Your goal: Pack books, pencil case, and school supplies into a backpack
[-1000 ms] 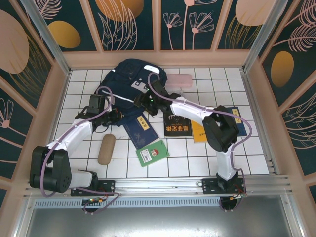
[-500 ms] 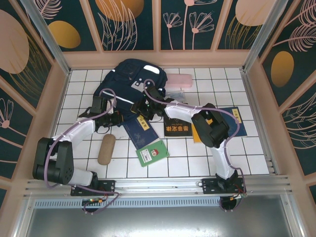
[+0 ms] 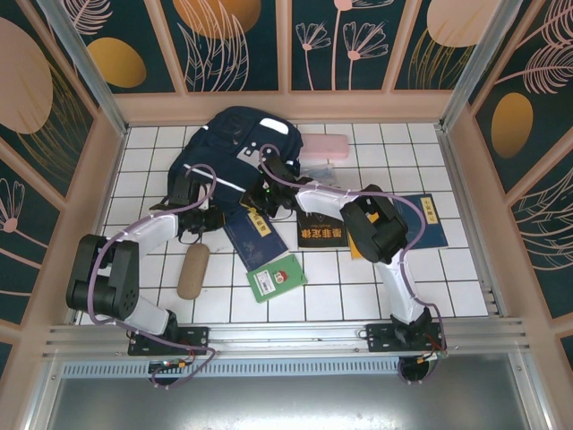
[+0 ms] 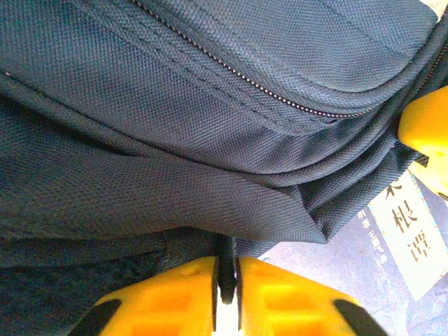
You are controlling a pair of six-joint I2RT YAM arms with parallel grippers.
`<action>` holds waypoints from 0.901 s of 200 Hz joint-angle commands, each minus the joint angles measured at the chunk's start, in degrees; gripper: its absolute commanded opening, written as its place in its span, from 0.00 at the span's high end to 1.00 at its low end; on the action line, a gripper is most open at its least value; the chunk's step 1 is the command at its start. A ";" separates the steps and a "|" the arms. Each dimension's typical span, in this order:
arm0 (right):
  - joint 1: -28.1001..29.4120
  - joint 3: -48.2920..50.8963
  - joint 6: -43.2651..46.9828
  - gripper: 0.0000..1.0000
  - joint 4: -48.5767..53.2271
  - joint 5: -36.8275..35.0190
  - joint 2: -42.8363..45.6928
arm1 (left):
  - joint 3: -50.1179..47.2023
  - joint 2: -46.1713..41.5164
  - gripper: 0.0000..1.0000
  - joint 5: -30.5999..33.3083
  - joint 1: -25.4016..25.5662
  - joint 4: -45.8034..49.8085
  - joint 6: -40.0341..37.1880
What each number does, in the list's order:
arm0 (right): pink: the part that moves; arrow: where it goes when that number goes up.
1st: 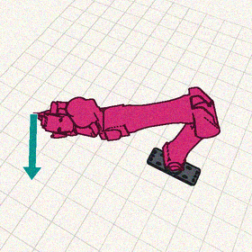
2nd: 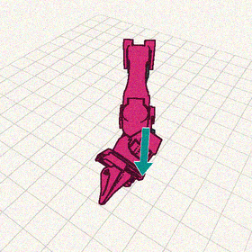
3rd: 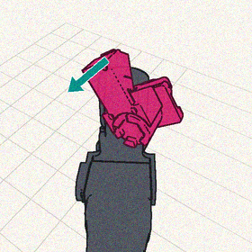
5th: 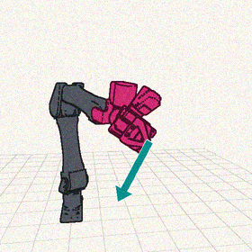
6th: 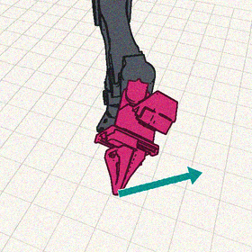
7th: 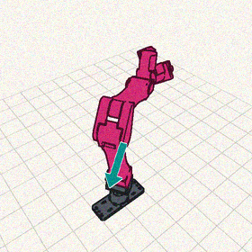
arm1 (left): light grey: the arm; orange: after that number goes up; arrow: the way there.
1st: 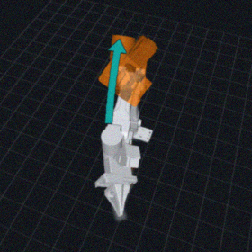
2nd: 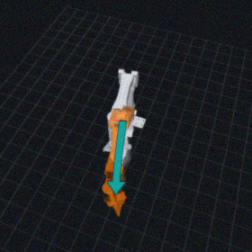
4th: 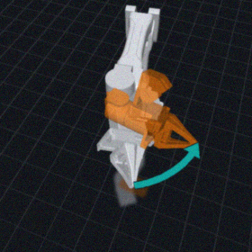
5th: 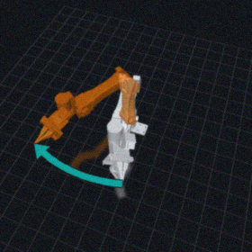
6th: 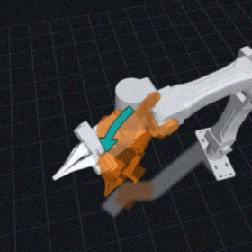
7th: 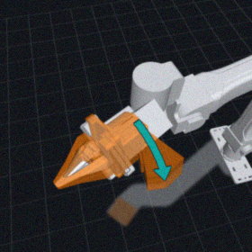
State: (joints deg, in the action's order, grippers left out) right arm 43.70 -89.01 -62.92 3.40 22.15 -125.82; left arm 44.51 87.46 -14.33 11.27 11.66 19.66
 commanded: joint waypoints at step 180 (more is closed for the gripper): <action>-1.01 -2.72 2.54 1.00 0.25 -2.41 0.75 | 1.54 -4.02 1.00 8.25 0.42 3.11 4.06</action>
State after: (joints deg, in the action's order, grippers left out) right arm 43.51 -89.56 -61.82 4.01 22.59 -125.82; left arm 45.43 87.94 -10.74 11.66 11.88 21.17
